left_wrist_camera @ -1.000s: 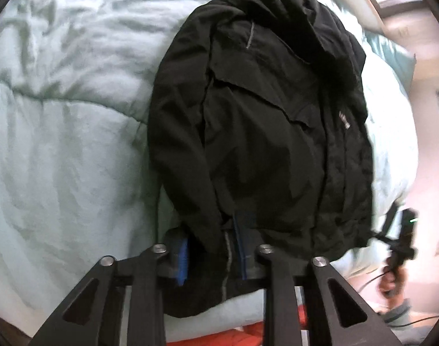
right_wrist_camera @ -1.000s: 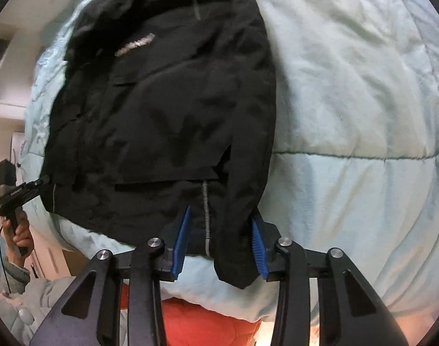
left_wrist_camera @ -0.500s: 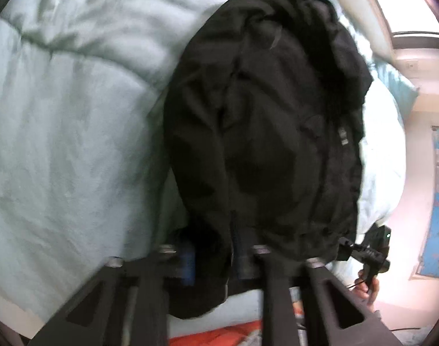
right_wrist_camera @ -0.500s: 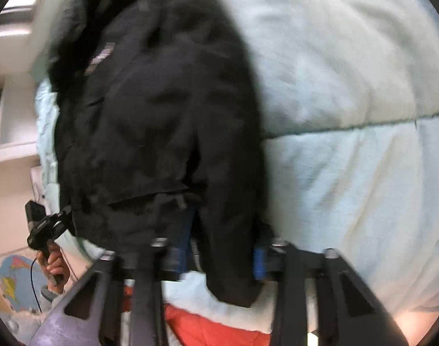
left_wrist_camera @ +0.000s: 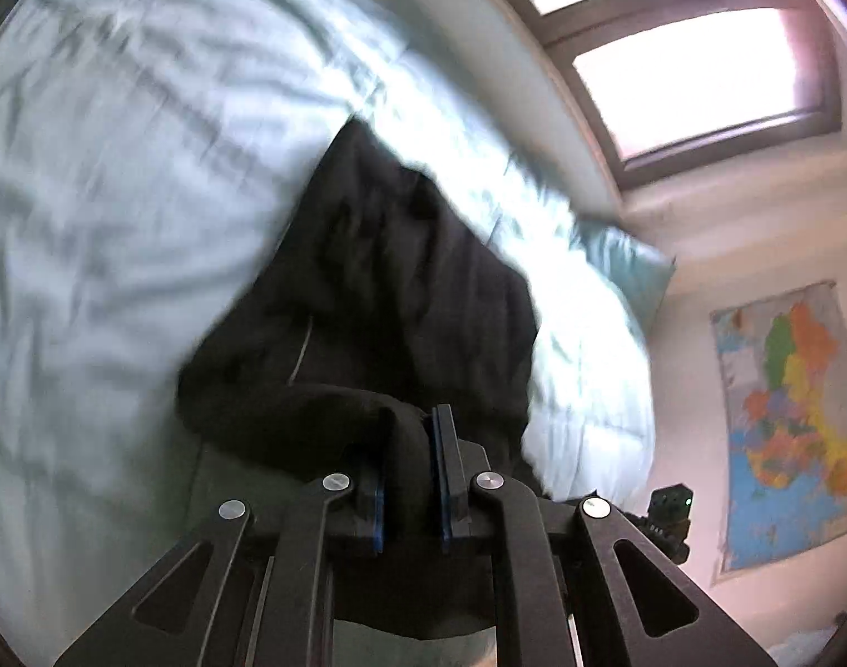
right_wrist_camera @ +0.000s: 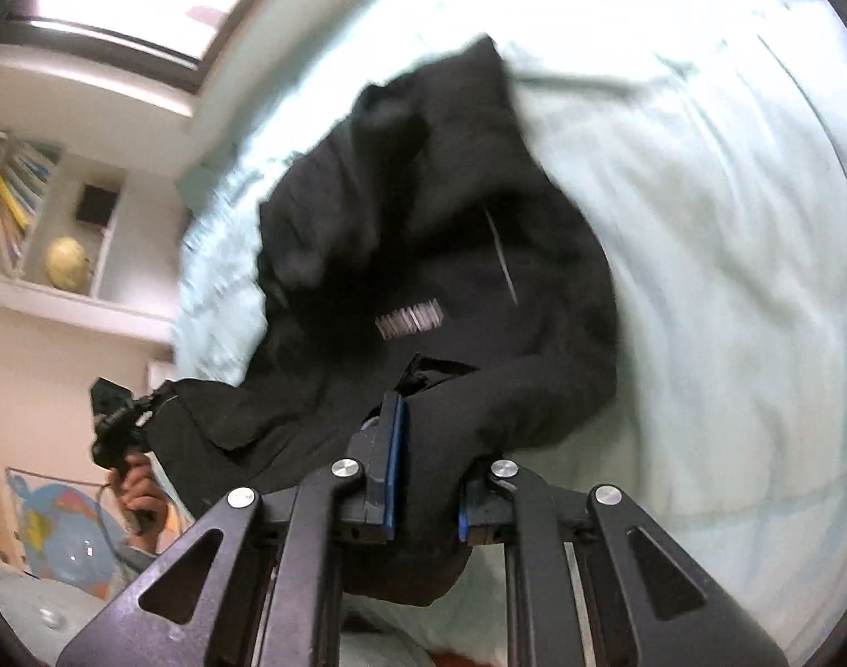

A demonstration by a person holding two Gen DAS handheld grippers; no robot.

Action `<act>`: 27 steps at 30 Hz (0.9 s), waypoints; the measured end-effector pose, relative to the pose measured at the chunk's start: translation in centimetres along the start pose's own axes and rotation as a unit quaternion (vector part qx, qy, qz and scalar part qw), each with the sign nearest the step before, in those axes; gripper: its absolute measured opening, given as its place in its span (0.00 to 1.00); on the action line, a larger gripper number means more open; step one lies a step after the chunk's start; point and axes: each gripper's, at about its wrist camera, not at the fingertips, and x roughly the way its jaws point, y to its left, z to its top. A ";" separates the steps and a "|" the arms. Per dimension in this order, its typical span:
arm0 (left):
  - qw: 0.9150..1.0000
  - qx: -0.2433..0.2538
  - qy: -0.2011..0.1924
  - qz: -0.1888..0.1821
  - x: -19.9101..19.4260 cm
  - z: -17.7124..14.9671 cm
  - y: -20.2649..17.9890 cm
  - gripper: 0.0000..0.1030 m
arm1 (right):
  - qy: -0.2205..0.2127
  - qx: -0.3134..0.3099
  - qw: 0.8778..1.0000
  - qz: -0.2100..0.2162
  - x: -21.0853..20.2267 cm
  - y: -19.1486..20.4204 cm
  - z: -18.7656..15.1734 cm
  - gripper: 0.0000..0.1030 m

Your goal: Fold large clothes

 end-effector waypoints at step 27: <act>0.974 0.074 0.066 0.202 22.8 18.6 1.3 0.28 | 0.039 0.050 0.992 -0.109 18.5 -5.1 25.1 0.22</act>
